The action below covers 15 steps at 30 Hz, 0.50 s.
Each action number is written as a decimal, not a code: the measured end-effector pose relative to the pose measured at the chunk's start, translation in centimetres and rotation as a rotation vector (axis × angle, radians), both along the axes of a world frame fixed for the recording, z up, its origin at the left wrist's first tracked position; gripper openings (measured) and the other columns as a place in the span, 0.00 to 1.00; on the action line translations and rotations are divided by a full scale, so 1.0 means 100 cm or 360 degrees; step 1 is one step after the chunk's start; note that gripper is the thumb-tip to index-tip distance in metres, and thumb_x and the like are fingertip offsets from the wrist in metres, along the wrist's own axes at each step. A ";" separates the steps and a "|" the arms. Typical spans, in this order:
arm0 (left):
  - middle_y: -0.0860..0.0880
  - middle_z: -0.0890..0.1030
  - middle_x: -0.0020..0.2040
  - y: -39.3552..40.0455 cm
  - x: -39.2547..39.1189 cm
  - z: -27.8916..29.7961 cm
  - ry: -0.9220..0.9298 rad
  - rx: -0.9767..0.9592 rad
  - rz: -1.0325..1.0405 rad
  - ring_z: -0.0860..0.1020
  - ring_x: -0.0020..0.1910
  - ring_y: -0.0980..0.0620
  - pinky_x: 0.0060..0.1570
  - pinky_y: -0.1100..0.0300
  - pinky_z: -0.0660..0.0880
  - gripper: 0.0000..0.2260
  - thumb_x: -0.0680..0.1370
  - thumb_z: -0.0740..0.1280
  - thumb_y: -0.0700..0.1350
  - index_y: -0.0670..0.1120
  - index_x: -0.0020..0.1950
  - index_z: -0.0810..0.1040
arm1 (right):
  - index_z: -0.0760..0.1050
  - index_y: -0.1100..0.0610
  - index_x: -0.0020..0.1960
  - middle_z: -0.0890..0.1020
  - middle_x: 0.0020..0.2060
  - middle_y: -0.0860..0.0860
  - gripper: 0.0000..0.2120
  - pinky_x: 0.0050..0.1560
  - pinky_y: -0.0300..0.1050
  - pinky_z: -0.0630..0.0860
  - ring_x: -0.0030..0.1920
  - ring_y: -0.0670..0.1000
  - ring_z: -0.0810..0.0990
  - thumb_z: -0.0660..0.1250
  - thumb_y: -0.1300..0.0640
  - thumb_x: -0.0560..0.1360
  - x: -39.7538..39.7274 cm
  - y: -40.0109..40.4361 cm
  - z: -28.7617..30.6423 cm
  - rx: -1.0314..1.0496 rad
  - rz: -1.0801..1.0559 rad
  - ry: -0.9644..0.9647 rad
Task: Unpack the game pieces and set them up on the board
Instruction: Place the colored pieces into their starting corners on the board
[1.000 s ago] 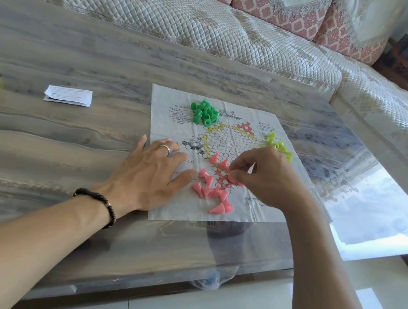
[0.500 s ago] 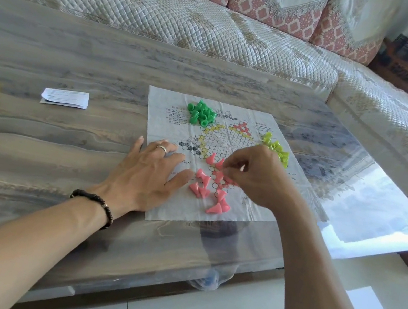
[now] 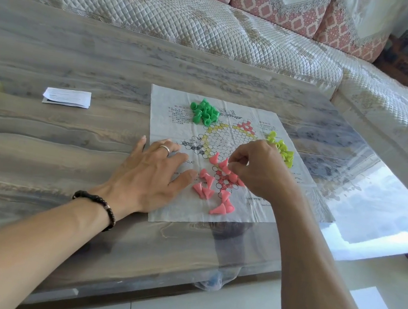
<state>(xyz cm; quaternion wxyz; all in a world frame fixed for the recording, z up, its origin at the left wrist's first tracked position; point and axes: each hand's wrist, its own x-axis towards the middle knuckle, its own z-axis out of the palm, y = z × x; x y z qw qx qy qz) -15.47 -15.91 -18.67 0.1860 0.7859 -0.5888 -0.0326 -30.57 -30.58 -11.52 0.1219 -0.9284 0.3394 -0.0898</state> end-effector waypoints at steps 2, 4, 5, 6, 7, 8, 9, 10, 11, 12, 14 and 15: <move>0.49 0.67 0.73 0.000 0.000 0.000 -0.0004 -0.0003 -0.0001 0.59 0.74 0.51 0.74 0.42 0.47 0.37 0.73 0.38 0.70 0.52 0.69 0.70 | 0.82 0.53 0.41 0.82 0.33 0.45 0.07 0.42 0.47 0.81 0.36 0.44 0.80 0.69 0.63 0.72 0.001 0.000 -0.001 0.0022 -0.0003 0.0026; 0.48 0.67 0.73 0.000 0.000 -0.001 -0.0005 -0.0010 0.0001 0.59 0.74 0.51 0.74 0.42 0.47 0.35 0.75 0.40 0.69 0.52 0.69 0.70 | 0.82 0.53 0.40 0.81 0.32 0.44 0.07 0.39 0.44 0.80 0.34 0.42 0.80 0.69 0.63 0.73 0.003 0.000 -0.003 0.0052 -0.0007 0.0049; 0.48 0.67 0.73 0.000 0.000 -0.001 -0.0003 -0.0012 0.0003 0.59 0.74 0.51 0.74 0.42 0.47 0.34 0.76 0.40 0.68 0.51 0.69 0.70 | 0.82 0.53 0.41 0.80 0.31 0.43 0.07 0.37 0.42 0.79 0.34 0.42 0.80 0.69 0.63 0.73 0.003 0.000 -0.004 0.0059 -0.0006 0.0058; 0.48 0.67 0.73 -0.001 0.000 -0.001 0.0001 -0.0010 0.0004 0.59 0.74 0.51 0.74 0.42 0.47 0.33 0.76 0.41 0.68 0.51 0.69 0.70 | 0.82 0.53 0.41 0.79 0.31 0.42 0.07 0.36 0.40 0.78 0.34 0.42 0.79 0.70 0.63 0.73 0.004 0.000 -0.005 0.0064 -0.0006 0.0064; 0.48 0.67 0.73 0.000 0.000 -0.001 0.0003 -0.0009 0.0003 0.59 0.74 0.50 0.74 0.42 0.47 0.34 0.76 0.41 0.68 0.51 0.69 0.70 | 0.82 0.53 0.42 0.79 0.31 0.42 0.05 0.35 0.39 0.77 0.34 0.42 0.79 0.70 0.63 0.73 0.004 0.001 -0.005 0.0067 -0.0008 0.0061; 0.48 0.66 0.73 -0.001 0.000 -0.001 0.0003 -0.0009 0.0001 0.59 0.74 0.50 0.74 0.42 0.47 0.34 0.76 0.40 0.68 0.51 0.69 0.70 | 0.82 0.54 0.43 0.78 0.32 0.42 0.04 0.34 0.38 0.75 0.34 0.42 0.78 0.71 0.61 0.73 0.003 0.001 -0.004 0.0066 -0.0018 0.0044; 0.48 0.66 0.73 0.000 0.000 -0.001 -0.0001 -0.0008 -0.0001 0.59 0.74 0.51 0.74 0.42 0.47 0.35 0.75 0.39 0.69 0.51 0.70 0.70 | 0.82 0.54 0.45 0.78 0.33 0.43 0.03 0.33 0.37 0.72 0.35 0.42 0.77 0.71 0.59 0.73 0.002 0.000 -0.003 0.0059 -0.0032 0.0002; 0.48 0.66 0.73 0.000 0.000 -0.001 -0.0004 -0.0005 -0.0002 0.59 0.74 0.51 0.74 0.42 0.47 0.37 0.74 0.38 0.69 0.51 0.70 0.69 | 0.83 0.54 0.46 0.78 0.34 0.43 0.03 0.33 0.36 0.71 0.35 0.42 0.76 0.72 0.58 0.72 0.001 0.000 -0.001 0.0054 -0.0049 -0.0062; 0.48 0.66 0.73 0.000 0.001 -0.001 -0.0003 -0.0002 -0.0001 0.59 0.74 0.51 0.74 0.43 0.47 0.38 0.74 0.38 0.70 0.51 0.70 0.69 | 0.83 0.53 0.46 0.78 0.34 0.43 0.04 0.33 0.34 0.70 0.35 0.41 0.76 0.72 0.58 0.72 -0.001 0.000 0.001 0.0049 -0.0055 -0.0125; 0.48 0.66 0.73 0.000 0.001 -0.001 0.0001 -0.0002 0.0002 0.59 0.74 0.51 0.74 0.43 0.47 0.38 0.74 0.37 0.71 0.51 0.70 0.69 | 0.83 0.53 0.45 0.78 0.34 0.42 0.03 0.32 0.33 0.69 0.35 0.40 0.76 0.72 0.58 0.71 -0.003 0.001 0.003 0.0047 -0.0041 -0.0161; 0.48 0.66 0.73 0.000 0.000 -0.001 -0.0001 -0.0005 0.0006 0.59 0.74 0.51 0.74 0.43 0.47 0.38 0.73 0.38 0.70 0.51 0.70 0.69 | 0.84 0.52 0.42 0.78 0.31 0.41 0.04 0.30 0.29 0.68 0.32 0.38 0.76 0.72 0.60 0.71 -0.003 0.008 0.005 0.0076 0.0039 -0.0140; 0.48 0.66 0.73 0.000 0.000 -0.001 -0.0006 -0.0010 0.0006 0.59 0.74 0.51 0.74 0.43 0.47 0.37 0.73 0.38 0.69 0.51 0.69 0.70 | 0.84 0.52 0.42 0.77 0.29 0.40 0.05 0.30 0.28 0.69 0.31 0.37 0.76 0.72 0.60 0.70 -0.002 0.012 0.004 0.0106 0.0088 -0.0117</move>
